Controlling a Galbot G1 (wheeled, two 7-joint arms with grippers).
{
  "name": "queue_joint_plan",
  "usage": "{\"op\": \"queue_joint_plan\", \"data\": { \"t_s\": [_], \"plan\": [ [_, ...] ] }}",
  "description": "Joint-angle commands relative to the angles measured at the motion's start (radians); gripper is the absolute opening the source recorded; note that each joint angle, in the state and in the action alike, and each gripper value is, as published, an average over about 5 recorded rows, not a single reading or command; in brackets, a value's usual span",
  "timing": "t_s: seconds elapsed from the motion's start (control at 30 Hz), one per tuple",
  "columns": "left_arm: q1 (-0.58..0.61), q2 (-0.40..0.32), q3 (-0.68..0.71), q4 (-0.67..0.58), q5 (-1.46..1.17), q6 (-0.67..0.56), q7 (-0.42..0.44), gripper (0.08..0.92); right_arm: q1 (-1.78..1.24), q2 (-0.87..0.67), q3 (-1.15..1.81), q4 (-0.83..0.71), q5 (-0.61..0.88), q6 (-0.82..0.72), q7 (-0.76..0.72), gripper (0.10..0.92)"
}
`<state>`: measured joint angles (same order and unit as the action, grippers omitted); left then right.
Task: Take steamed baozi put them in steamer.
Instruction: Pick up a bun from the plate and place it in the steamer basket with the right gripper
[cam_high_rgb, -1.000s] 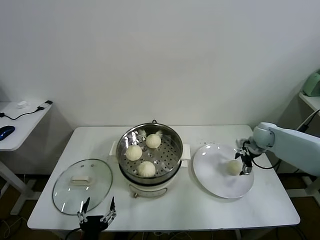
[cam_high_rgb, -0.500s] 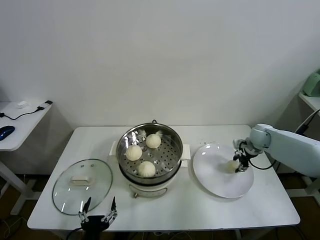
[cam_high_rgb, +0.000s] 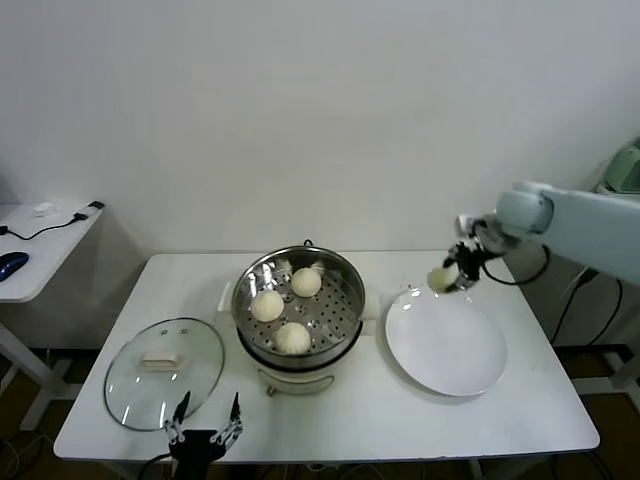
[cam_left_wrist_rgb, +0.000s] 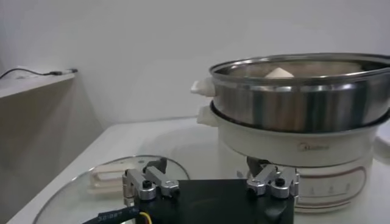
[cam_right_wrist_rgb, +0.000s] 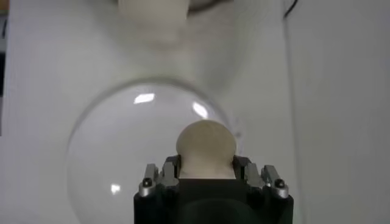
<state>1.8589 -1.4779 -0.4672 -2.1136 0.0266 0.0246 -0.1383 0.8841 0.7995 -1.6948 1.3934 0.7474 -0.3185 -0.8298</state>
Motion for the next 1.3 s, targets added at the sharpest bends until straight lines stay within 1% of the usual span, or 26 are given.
{"op": "queue_joint_plan", "data": {
  "t_s": [0.03,0.1,0.2,0.27,0.4,0.73,1.07,1.17,1.3],
  "plan": [
    [0.0,0.005,0.009,-0.013,0.003,0.002,0.001,0.823,0.344,0.182,-0.097,0.287,0.443,-0.146,0.133,0.577],
    [0.0,0.006,0.01,-0.015,0.003,0.002,0.001,0.823,0.321,0.225,-0.084,0.309,0.467,-0.165,0.163,0.578],
    [-0.001,0.004,0.011,-0.014,0.001,-0.001,0.0,0.823,0.246,0.283,-0.08,0.321,0.456,-0.185,0.219,0.581],
    [-0.001,0.003,0.012,-0.012,0.0,-0.004,-0.002,0.823,0.167,0.319,-0.074,0.306,0.42,-0.198,0.255,0.581],
    [0.0,0.002,0.011,-0.007,0.0,-0.009,-0.004,0.823,0.03,0.364,-0.059,0.247,0.309,-0.212,0.277,0.577],
    [-0.003,-0.002,0.004,0.004,-0.003,-0.01,-0.004,0.823,-0.177,0.375,-0.014,0.108,0.166,-0.227,0.314,0.579],
    [-0.009,-0.008,0.002,0.011,-0.003,-0.006,-0.003,0.823,-0.246,0.385,0.028,0.014,0.108,-0.207,0.302,0.58],
    [-0.01,-0.009,0.0,0.012,-0.003,-0.005,-0.003,0.823,-0.251,0.385,0.042,0.003,0.111,-0.189,0.296,0.611],
    [-0.011,-0.009,-0.002,0.012,-0.004,-0.005,-0.002,0.823,-0.228,0.376,0.05,-0.003,0.118,-0.134,0.245,0.718]
  ]
}}
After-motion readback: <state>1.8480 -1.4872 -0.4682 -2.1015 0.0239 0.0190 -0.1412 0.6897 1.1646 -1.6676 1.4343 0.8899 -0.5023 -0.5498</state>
